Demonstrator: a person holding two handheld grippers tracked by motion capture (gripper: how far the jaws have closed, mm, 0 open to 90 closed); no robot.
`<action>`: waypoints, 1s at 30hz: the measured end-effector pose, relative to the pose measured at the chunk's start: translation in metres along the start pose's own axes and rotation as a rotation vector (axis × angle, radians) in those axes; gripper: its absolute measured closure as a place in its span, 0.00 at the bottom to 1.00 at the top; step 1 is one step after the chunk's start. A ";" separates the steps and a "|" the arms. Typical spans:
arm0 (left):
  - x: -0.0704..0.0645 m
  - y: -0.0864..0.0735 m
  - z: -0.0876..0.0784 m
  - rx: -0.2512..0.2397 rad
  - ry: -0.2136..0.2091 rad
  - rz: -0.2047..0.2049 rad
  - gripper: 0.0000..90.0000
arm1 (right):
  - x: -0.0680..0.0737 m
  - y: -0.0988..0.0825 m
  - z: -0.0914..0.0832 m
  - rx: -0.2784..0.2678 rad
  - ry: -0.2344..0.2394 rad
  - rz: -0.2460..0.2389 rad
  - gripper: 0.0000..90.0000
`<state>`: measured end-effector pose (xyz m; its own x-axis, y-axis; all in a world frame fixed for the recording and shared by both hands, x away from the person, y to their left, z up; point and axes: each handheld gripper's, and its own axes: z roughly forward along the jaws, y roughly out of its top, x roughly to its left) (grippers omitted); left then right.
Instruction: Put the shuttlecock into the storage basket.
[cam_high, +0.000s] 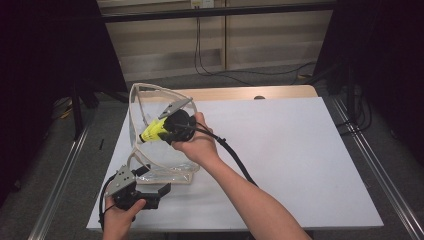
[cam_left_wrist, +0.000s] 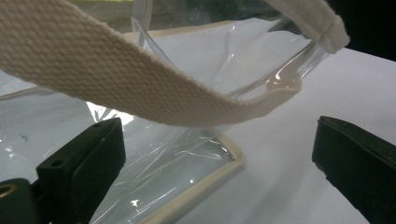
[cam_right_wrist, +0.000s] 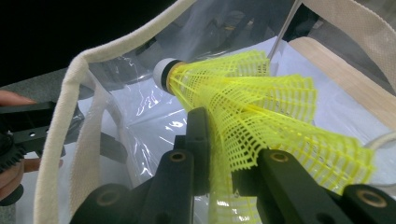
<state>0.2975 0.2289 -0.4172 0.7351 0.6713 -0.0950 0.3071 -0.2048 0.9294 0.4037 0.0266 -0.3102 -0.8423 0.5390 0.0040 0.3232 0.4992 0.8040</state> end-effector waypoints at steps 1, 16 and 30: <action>0.000 0.000 0.000 0.000 0.003 -0.001 0.03 | 0.000 0.000 0.001 0.001 0.002 -0.006 0.89; 0.000 0.000 -0.001 -0.005 0.004 0.000 0.03 | 0.000 0.000 0.012 0.023 -0.004 0.002 0.89; -0.001 0.000 -0.001 -0.005 0.004 0.002 0.03 | 0.002 0.001 0.018 0.032 -0.002 0.000 0.89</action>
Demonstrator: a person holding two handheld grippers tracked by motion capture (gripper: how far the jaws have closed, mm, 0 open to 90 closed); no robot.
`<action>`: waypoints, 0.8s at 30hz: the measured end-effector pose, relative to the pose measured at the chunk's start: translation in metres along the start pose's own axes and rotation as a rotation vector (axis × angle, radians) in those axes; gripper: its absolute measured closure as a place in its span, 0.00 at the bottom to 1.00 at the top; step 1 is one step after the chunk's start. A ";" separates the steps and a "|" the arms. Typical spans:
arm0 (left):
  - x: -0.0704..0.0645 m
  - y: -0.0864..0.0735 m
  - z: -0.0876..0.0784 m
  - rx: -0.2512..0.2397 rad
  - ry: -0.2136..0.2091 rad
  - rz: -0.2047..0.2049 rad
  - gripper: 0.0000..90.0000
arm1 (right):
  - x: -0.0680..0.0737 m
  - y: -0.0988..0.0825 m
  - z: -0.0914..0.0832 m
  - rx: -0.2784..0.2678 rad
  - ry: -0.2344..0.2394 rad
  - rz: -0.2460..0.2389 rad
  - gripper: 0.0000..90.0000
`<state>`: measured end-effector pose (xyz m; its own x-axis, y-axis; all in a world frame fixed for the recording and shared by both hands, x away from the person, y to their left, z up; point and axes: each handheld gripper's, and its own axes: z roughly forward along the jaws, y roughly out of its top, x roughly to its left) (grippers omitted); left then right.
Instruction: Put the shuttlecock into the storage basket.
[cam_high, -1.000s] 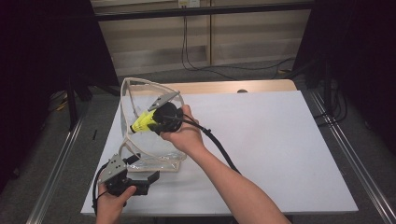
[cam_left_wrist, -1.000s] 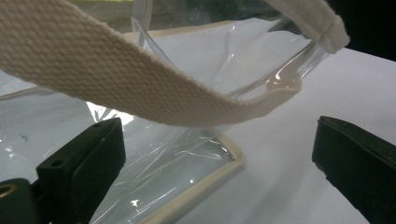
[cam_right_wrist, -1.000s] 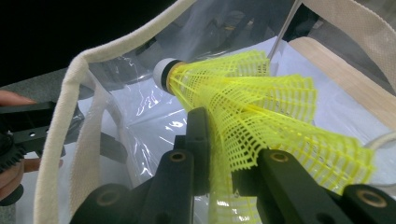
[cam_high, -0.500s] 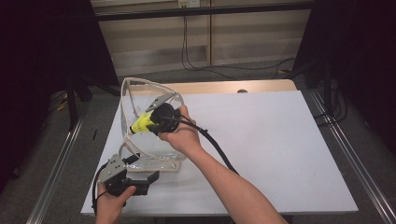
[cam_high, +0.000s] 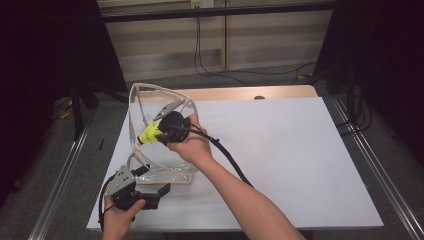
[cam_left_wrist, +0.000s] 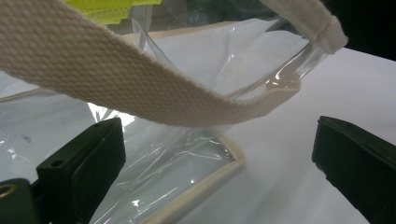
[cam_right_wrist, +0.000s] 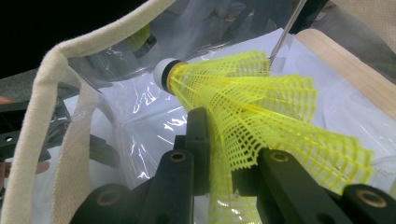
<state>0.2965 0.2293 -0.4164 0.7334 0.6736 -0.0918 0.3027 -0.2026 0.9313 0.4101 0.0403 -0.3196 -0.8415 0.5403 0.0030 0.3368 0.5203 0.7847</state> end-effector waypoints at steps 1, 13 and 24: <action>0.000 0.000 0.000 0.000 0.002 0.004 0.03 | 0.000 0.000 0.000 0.001 -0.001 0.000 0.89; 0.000 0.000 -0.001 -0.001 0.007 0.001 0.03 | 0.001 0.000 0.005 0.004 0.000 0.001 0.89; 0.000 0.000 -0.001 -0.003 0.009 0.000 0.03 | 0.001 0.001 0.009 0.017 -0.005 0.003 0.89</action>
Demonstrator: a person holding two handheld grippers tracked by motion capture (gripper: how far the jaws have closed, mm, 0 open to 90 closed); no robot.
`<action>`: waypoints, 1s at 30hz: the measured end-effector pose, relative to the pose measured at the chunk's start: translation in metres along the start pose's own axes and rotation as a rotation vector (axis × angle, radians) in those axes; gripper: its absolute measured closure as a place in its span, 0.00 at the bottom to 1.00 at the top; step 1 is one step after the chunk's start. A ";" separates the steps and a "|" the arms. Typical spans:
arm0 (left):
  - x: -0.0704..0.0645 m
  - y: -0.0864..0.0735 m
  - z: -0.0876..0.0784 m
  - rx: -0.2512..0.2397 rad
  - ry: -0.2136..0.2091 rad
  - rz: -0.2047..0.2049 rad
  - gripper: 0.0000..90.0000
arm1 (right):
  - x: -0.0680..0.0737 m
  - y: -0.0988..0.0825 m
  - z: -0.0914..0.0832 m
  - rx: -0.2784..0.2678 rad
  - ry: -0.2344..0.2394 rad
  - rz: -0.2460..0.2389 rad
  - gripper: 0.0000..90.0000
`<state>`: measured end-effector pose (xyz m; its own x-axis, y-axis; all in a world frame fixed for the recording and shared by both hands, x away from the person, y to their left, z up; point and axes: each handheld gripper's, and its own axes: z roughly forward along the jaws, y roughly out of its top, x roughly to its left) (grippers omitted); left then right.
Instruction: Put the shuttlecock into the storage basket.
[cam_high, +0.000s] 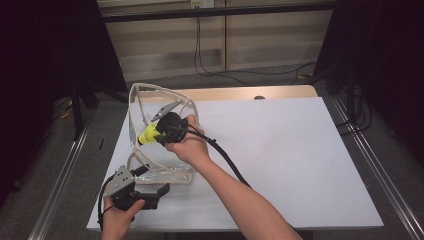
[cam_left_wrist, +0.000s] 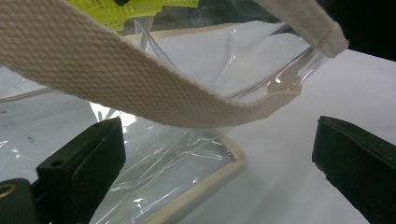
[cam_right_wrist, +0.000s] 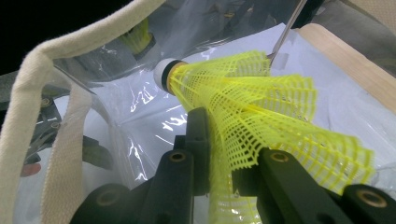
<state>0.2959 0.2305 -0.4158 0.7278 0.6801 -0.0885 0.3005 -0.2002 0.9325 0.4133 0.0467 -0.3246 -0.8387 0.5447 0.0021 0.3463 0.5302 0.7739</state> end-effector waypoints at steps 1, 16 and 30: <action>0.000 0.000 0.000 0.000 0.000 0.001 0.03 | 0.000 0.000 0.000 0.002 0.004 0.001 0.89; -0.001 -0.001 0.001 0.004 -0.006 0.000 0.03 | 0.005 0.007 -0.003 0.001 0.001 -0.001 0.89; -0.001 0.000 0.000 0.000 -0.002 0.002 0.03 | 0.007 0.009 0.000 -0.003 0.002 0.012 0.89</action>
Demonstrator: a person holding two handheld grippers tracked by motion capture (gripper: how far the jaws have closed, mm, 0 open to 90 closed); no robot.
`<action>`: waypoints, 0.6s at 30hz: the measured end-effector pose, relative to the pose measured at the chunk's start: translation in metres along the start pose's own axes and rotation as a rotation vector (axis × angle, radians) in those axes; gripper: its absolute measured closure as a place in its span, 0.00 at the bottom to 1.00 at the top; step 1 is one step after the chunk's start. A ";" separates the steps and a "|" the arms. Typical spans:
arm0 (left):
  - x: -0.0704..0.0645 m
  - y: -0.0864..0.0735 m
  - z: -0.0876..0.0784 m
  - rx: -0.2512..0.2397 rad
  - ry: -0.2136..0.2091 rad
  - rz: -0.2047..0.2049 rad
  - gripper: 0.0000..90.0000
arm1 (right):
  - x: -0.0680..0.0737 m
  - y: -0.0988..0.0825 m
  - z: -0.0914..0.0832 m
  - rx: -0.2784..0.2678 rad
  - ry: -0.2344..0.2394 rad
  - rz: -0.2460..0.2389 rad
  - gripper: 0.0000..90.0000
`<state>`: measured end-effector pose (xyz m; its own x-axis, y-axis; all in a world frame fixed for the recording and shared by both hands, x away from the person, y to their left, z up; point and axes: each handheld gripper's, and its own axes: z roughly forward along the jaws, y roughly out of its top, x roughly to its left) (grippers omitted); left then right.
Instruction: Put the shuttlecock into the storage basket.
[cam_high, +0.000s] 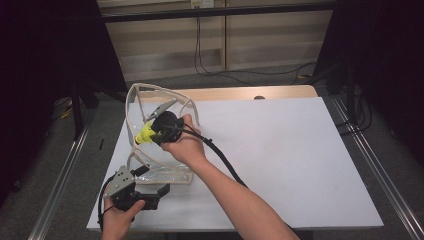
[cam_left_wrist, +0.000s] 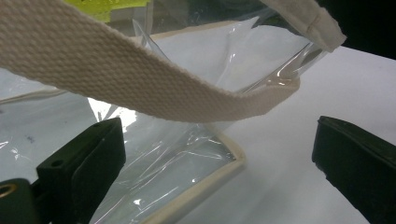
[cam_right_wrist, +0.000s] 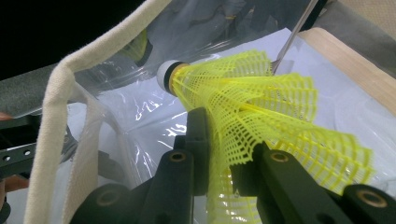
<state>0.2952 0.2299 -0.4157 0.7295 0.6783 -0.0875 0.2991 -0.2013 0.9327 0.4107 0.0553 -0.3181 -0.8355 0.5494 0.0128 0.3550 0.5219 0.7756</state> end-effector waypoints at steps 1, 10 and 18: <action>0.000 0.000 0.000 -0.001 -0.001 -0.001 0.03 | 0.000 0.000 0.000 -0.003 0.001 -0.006 0.89; 0.000 0.000 0.000 0.000 0.000 0.002 0.03 | 0.000 0.001 0.005 0.005 0.001 0.003 0.89; 0.000 0.000 -0.001 0.000 0.001 -0.002 0.03 | 0.001 0.001 0.009 0.003 0.001 0.002 0.89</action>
<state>0.2949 0.2304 -0.4155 0.7282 0.6796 -0.0884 0.2999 -0.2000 0.9328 0.4136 0.0619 -0.3230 -0.8355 0.5493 0.0149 0.3578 0.5232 0.7735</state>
